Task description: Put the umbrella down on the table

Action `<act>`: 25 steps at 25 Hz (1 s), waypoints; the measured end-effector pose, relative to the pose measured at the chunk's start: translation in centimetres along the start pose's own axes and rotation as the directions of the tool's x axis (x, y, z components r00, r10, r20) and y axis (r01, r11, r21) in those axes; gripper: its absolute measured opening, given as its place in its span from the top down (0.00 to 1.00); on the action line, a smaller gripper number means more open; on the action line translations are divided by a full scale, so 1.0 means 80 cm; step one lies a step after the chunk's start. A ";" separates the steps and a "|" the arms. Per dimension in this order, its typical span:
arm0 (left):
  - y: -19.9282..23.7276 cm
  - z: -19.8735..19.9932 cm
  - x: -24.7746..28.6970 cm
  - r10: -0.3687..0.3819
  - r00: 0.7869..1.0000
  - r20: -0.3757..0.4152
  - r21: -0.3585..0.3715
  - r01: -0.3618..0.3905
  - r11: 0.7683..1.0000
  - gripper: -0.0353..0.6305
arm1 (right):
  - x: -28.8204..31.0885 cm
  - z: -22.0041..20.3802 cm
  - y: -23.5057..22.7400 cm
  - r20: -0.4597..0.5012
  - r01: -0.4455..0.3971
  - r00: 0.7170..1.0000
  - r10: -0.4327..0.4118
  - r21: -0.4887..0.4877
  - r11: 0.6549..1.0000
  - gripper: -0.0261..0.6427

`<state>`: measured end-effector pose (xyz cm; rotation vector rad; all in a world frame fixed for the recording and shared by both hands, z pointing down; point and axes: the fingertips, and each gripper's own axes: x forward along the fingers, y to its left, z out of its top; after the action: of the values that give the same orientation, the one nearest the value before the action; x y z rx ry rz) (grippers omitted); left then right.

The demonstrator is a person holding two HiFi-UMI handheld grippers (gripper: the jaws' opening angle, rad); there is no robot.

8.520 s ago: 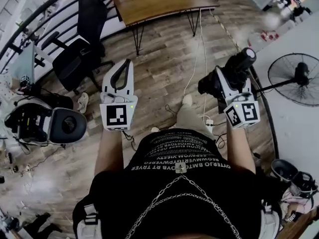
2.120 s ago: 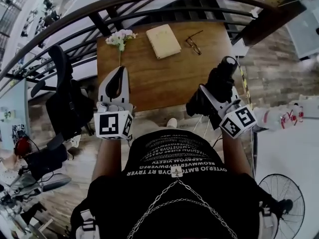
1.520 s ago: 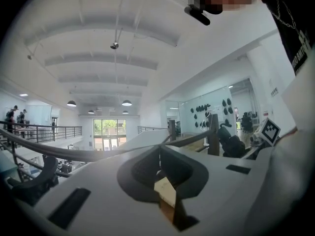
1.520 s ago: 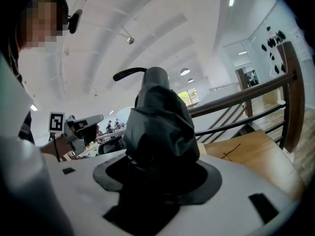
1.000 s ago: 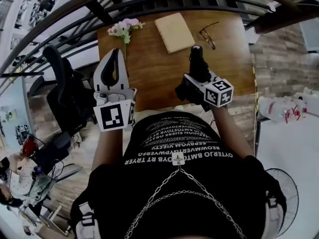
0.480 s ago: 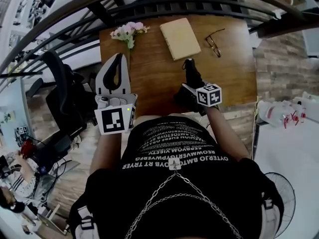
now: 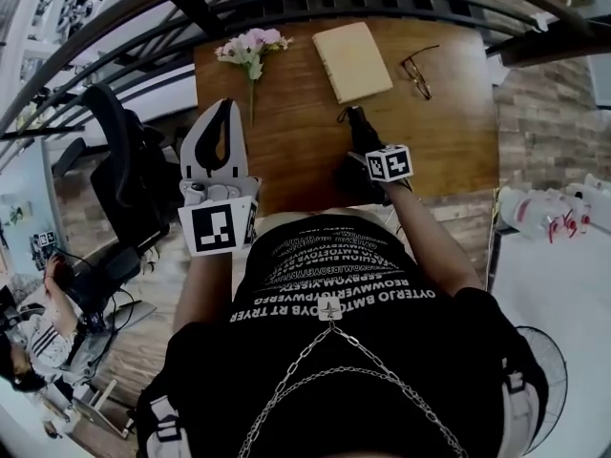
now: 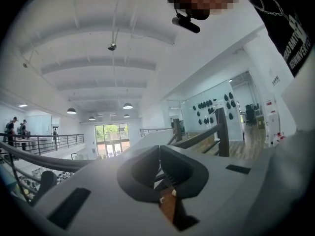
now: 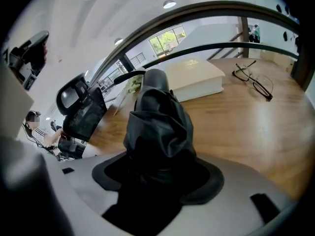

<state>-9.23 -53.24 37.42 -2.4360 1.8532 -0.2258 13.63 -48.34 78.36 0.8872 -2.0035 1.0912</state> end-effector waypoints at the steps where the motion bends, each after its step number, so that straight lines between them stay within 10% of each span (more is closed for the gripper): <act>1: 0.000 0.001 -0.003 0.004 1.000 -0.001 0.001 -0.004 1.000 0.90 | 0.003 -0.001 -0.003 -0.007 0.008 1.000 -0.008 0.005 1.000 0.52; 10: -0.014 0.006 -0.034 0.047 0.999 0.000 -0.003 -0.047 0.999 0.90 | -0.009 -0.010 -0.012 -0.033 0.009 0.999 -0.010 -0.020 1.000 0.46; 17: -0.039 0.025 -0.054 0.086 0.996 0.018 0.010 -0.086 0.996 0.90 | -0.090 0.016 -0.016 0.137 0.044 0.990 -0.028 -0.108 0.993 0.46; 25: -0.065 0.045 -0.081 0.098 0.994 0.055 0.006 -0.098 0.995 0.90 | -0.231 0.071 0.016 0.466 0.134 0.885 -0.004 -0.246 0.960 0.87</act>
<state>-5.42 -45.69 34.17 -2.3132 1.9379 -0.1597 21.13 -48.35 60.51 1.1369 -2.4123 0.5698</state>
